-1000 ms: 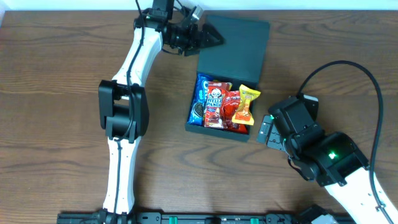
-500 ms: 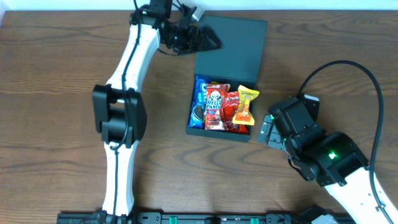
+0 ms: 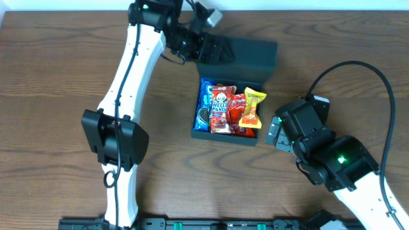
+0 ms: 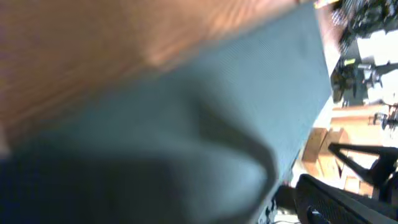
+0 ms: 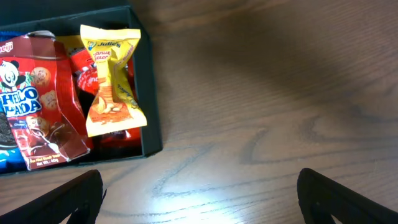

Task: Pack container
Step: 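Swing the lid forward and down over the box with the left gripper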

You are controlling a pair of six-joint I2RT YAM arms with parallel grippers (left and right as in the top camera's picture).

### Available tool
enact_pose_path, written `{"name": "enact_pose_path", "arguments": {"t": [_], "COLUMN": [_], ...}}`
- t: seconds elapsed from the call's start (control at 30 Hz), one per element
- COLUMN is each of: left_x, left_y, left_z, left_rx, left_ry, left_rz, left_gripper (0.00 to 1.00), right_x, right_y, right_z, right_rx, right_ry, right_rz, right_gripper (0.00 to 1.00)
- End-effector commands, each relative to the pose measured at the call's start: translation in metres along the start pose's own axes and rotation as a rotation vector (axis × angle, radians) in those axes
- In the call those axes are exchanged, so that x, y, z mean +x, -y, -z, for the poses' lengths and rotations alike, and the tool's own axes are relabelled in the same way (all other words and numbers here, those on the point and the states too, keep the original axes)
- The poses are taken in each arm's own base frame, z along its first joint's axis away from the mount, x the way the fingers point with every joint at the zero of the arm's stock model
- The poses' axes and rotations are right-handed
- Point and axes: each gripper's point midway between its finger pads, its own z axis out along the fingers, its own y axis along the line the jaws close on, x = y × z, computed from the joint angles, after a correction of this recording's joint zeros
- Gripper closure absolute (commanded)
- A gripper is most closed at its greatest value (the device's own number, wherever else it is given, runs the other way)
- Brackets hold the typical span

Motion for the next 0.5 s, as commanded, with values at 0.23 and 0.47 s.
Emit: {"name": "enact_pose_path", "arguments": {"t": [0.23, 0.47], "left_x": [0.032, 0.039], "left_y": [0.054, 0.073], "left_z": [0.023, 0.073], "left_rx": [-0.085, -0.276], "left_ry": [-0.064, 0.042], "left_rz": [-0.101, -0.081], "left_gripper": [0.04, 0.04], "right_x": [-0.007, -0.014], "right_y": [0.001, 0.001], "right_z": [0.006, 0.022], "right_rx": [-0.005, -0.065], "right_ry": [0.045, 0.100], "right_rz": [-0.016, 0.023], "right_gripper": [0.01, 0.01]}}
